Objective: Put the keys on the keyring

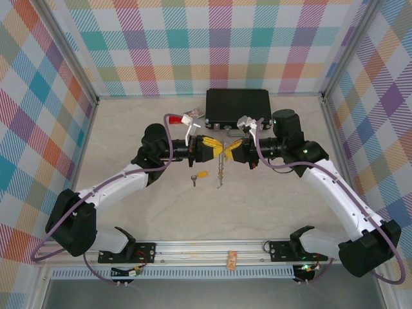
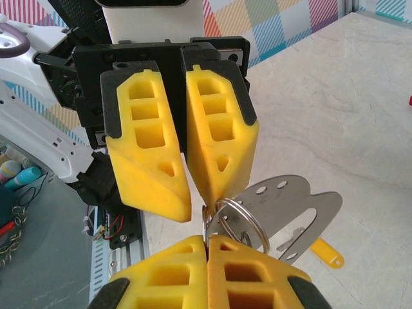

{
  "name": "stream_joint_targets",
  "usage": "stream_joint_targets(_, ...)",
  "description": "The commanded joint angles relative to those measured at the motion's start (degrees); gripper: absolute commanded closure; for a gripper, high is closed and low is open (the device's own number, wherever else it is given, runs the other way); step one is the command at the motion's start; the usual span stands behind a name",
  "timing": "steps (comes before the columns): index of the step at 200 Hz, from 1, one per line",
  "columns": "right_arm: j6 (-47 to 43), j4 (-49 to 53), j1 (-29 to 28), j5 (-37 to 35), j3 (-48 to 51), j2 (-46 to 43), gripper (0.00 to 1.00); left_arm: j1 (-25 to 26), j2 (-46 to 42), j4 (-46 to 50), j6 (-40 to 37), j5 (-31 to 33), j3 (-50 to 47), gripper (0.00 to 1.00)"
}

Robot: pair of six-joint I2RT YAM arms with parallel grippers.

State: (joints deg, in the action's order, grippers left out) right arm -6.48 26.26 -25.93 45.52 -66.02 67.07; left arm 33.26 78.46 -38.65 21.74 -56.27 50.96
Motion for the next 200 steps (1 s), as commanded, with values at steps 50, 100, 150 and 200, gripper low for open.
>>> stream_joint_targets(50,-0.2,-1.2,0.2,0.4,-0.6,-0.9,1.00,0.4,0.3,2.9,-3.1,-2.0,1.9,0.84)
stream_joint_targets(100,0.4,-1.5,0.2,0.0,-0.5,-0.8,0.99,0.7,-0.1,2.1,-2.9,-0.9,1.9,1.00)
stream_joint_targets(150,7.8,-10.8,0.2,-12.9,7.2,-8.6,0.66,2.0,-2.7,-8.0,-0.9,8.3,-2.3,1.00)
stream_joint_targets(200,12.2,-16.9,0.2,-21.6,13.6,-14.1,0.64,5.4,-9.1,-8.7,-11.8,24.8,-7.5,1.00)
